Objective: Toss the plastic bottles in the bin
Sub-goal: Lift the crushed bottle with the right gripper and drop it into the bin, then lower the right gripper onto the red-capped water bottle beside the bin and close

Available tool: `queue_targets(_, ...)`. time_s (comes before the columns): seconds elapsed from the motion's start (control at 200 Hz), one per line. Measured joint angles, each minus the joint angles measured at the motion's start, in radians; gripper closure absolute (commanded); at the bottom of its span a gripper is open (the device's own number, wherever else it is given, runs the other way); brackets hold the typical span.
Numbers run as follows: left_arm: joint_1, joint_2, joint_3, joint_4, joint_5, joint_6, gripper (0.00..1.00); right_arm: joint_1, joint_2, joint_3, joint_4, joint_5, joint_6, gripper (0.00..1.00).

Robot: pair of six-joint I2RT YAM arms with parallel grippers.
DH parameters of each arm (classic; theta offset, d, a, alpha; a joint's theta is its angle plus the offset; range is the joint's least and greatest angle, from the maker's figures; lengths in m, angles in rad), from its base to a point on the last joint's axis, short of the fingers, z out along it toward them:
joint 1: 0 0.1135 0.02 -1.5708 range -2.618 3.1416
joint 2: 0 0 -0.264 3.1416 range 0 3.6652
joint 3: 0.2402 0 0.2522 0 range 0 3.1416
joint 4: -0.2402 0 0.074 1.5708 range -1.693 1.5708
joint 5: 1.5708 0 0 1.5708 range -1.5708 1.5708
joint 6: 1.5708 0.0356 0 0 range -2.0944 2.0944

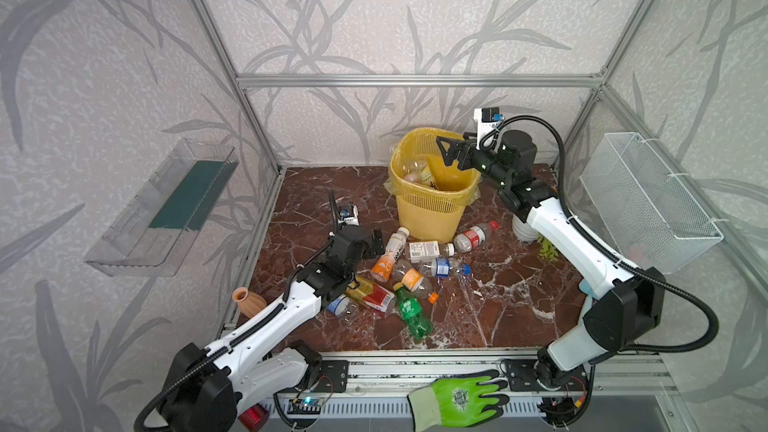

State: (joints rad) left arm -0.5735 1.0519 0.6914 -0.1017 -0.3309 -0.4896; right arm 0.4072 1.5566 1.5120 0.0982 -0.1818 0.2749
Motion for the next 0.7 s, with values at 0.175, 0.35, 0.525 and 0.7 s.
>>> queue_targets(0.175,0.000,-0.036,-0.001,0.009,0.000,0.009,0.01,-0.002,-0.187,-0.054,-0.013,0.048,-0.045,0.01)
queue_targets(0.35,0.000,-0.063,-0.022,0.029,0.001,0.019,0.01,-0.002,-0.380,-0.203,-0.016,0.134,-0.050,0.01)
queue_targets(0.525,0.000,-0.068,-0.063,0.027,0.006,0.026,0.01,-0.047,-0.452,-0.462,-0.067,0.212,0.031,0.00)
queue_targets(0.7,0.000,-0.059,-0.069,0.029,0.017,0.026,0.01,-0.113,-0.431,-0.703,-0.127,0.232,0.159,0.03)
